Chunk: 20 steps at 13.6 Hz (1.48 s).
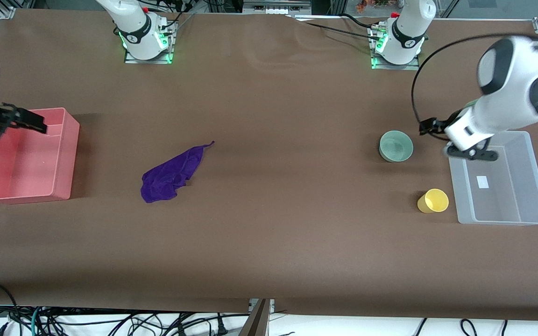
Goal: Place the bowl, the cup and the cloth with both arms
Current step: 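Reach the right gripper to the purple cloth while the left gripper reaches the bowl, then grasp the purple cloth with the right gripper while the left gripper grasps the bowl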
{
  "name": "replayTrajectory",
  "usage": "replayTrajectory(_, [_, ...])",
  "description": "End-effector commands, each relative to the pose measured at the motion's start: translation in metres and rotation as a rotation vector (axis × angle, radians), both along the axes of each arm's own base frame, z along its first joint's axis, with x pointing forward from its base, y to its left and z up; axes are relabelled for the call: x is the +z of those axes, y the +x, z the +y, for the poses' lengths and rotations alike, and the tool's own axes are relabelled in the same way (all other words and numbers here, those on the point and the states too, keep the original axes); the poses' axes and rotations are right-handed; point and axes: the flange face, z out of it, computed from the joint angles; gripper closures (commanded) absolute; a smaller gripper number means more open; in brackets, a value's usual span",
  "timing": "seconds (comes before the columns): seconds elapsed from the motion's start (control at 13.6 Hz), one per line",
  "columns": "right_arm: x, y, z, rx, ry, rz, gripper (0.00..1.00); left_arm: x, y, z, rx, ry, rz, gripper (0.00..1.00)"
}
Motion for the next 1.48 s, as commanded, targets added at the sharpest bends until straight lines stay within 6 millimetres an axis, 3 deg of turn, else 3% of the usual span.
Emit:
replayTrajectory(0.0, [-0.073,-0.002,0.016,0.023,0.04,0.006,0.0,-0.071,-0.013,0.003,-0.003,-0.013,0.024,0.0])
replayTrajectory(0.15, [-0.115,-0.004,0.044,0.046,0.07,-0.037,0.0,-0.106,-0.023,0.003,-0.032,-0.02,0.004,0.0])
replayTrajectory(0.3, [-0.157,-0.003,0.069,0.08,0.083,-0.086,0.0,-0.135,-0.029,0.005,-0.168,-0.057,-0.007,0.0])
replayTrajectory(0.52, [-0.225,0.009,0.1,0.052,0.104,-0.118,0.0,-0.16,-0.025,0.004,-0.406,-0.114,-0.048,0.02])
replayTrajectory(0.59, [-0.244,0.012,0.114,-0.002,0.109,-0.129,0.0,-0.165,-0.024,0.004,-0.452,-0.123,-0.063,0.1])
replayTrajectory(0.74, [-0.277,0.014,0.135,-0.043,0.119,-0.142,0.0,-0.17,-0.023,0.004,-0.488,-0.127,-0.079,0.52])
replayTrajectory(0.89, [-0.301,0.014,0.142,-0.035,0.127,-0.145,0.0,-0.173,-0.024,0.004,-0.491,-0.13,-0.073,1.0])
replayTrajectory(1.18, [-0.341,0.003,0.15,-0.026,0.142,-0.187,0.0,-0.168,-0.021,0.004,-0.495,-0.128,-0.083,1.0])
replayTrajectory(1.33, [-0.36,-0.009,0.155,-0.003,0.148,-0.216,0.01,-0.147,-0.018,0.009,-0.491,-0.122,-0.102,1.0])
replayTrajectory(1.4, [-0.366,-0.012,0.155,0.0,0.15,-0.225,0.07,-0.131,-0.017,0.009,-0.492,-0.123,-0.096,1.0])
